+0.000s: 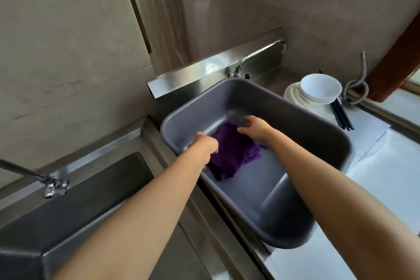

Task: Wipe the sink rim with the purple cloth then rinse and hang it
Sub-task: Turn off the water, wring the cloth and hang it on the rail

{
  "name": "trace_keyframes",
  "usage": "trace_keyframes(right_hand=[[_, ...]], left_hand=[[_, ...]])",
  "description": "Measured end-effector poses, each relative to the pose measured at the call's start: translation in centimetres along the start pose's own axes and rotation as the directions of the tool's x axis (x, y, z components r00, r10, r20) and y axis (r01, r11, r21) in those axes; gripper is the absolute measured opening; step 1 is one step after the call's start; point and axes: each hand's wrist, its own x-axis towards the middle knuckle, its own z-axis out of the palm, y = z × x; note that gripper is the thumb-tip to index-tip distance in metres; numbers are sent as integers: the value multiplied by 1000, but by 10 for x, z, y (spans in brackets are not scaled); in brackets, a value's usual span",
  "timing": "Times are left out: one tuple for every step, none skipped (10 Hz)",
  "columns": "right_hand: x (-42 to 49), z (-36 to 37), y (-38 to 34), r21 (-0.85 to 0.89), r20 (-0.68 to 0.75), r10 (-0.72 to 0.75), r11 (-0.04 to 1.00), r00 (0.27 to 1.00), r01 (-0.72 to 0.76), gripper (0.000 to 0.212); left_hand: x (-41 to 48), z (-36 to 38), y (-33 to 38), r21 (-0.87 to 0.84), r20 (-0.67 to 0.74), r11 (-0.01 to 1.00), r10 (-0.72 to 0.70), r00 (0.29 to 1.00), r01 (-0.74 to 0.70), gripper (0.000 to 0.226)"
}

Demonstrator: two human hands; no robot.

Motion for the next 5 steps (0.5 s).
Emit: trace_keyframes(right_hand=[[3,21,11,-297,-46,-52,954,998,36,55],[-2,38,16,-465,-48,-198,872,979,154,37],[-5,39,15,-518,-47,-194,844,980,142,33],[-8,34,15,-543,-9,-96,836,995,76,35],[-12,22,4,-572,87,-39,816,995,82,46]], left_hand=[[13,2,3,478,71,872,85,994,-109,60],[18,15,-3,800,165,566,114,980,-200,57],[25,21,-11,917,172,354,58,983,-181,66],[27,21,-13,931,205,286,104,973,-227,61],[17,10,-4,911,255,299,136,957,-285,48]])
